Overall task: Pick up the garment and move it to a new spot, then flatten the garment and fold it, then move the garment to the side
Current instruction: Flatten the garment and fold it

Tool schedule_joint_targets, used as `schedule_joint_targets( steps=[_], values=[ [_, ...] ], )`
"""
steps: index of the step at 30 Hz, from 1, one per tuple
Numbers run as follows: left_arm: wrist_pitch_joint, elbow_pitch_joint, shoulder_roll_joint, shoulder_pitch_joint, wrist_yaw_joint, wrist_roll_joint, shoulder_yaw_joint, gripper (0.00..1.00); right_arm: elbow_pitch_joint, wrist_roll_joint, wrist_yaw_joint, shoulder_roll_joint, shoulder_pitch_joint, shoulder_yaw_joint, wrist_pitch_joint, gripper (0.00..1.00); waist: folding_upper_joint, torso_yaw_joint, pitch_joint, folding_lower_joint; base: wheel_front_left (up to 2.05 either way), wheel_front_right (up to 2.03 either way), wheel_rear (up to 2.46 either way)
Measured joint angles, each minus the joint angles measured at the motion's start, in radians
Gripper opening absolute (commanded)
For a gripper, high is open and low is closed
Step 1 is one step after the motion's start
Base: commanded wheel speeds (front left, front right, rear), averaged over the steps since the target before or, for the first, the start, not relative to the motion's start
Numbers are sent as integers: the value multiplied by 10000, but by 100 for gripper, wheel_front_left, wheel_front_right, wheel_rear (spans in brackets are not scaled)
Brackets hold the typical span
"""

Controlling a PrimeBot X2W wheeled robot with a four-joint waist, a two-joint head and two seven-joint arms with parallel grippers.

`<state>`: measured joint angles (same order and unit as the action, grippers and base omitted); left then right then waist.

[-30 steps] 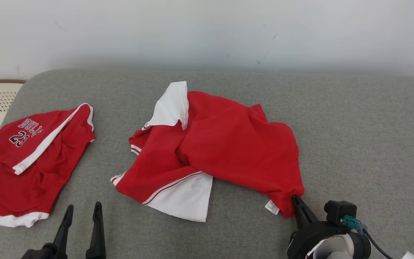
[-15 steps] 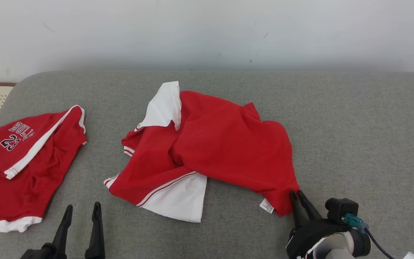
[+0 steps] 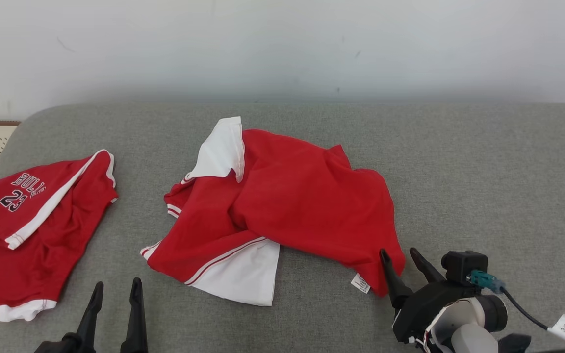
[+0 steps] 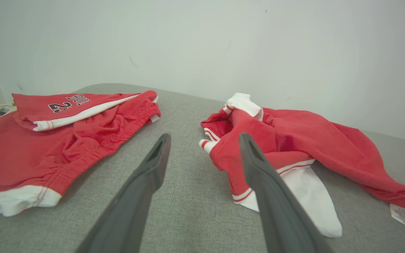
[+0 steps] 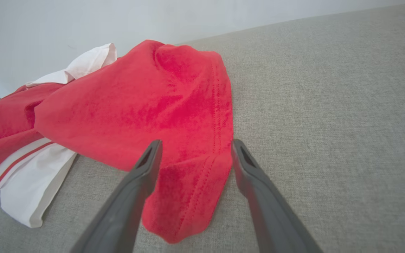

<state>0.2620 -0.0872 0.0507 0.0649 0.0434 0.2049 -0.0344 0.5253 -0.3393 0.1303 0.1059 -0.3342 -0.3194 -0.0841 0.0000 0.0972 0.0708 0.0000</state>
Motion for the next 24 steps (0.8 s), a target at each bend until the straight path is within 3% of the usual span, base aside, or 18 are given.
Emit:
schedule_joint_targets(
  steps=[8,14,15,16,17,24],
  values=[
    [0,-59,-2,-19,-31,71,150,100,134,-215,0,63,284,159,1367,100,0,169,-142,0,0,0,0],
    [0,-90,-2,-33,-44,71,150,100,495,-215,0,-38,282,224,1618,100,0,298,-165,0,0,0,0],
    [0,-92,-2,-33,-44,71,151,100,573,-215,0,-56,244,169,1647,44,0,310,-167,0,0,0,0],
    [0,-96,-2,-33,-44,71,148,100,612,-215,0,-71,206,113,1609,9,0,322,-168,0,0,0,0],
    [0,-102,-2,-33,-44,71,150,100,662,-217,2,-92,171,88,1538,0,0,333,-169,0,0,0,0],
    [0,-105,-2,-48,-59,73,125,100,775,-104,0,33,-58,146,855,0,0,330,-188,0,0,0,0]
  ],
)
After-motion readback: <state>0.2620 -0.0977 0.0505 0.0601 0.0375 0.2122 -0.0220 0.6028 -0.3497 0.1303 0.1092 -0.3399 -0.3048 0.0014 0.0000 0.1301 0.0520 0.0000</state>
